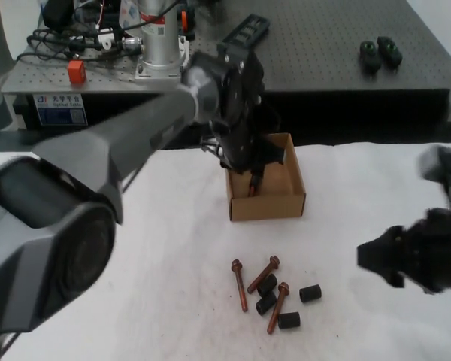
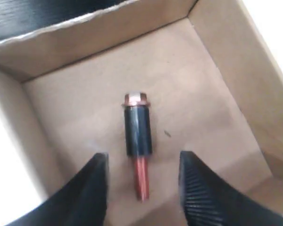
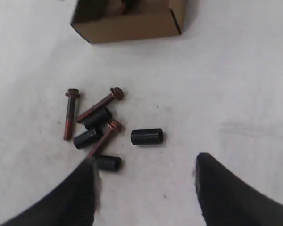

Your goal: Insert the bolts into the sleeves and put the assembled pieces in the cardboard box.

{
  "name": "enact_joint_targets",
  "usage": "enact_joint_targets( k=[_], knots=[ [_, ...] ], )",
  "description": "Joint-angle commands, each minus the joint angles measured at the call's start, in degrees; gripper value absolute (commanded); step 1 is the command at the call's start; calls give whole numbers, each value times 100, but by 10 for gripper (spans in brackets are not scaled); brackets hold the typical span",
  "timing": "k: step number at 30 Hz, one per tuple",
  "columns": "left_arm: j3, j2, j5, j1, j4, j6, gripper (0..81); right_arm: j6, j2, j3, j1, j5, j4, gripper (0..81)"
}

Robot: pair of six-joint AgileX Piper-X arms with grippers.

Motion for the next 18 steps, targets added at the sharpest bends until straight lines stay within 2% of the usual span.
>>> enact_joint_targets(
  k=[1, 4, 6, 13, 18],
  knots=[
    [-64, -796, -446, 33, 1110, 495, 295, -494, 511, -418, 187, 198, 457, 442],
    [5, -1101, -1347, 50, 1850, 781, 251, -838, 1425, -1084, 524, 570, 786, 442],
    [323, -1348, -1713, 94, 1956, 808, 241, -1193, 1957, -1409, 760, 688, 799, 442],
    [2597, -2868, -1710, 251, 1335, 653, 241, -2175, 3265, -2481, 1167, 1032, 1589, 442],
    [4198, -4030, -1498, 251, 535, 653, 241, -2741, 3795, -2727, 1277, 1579, 1649, 442]
  ],
)
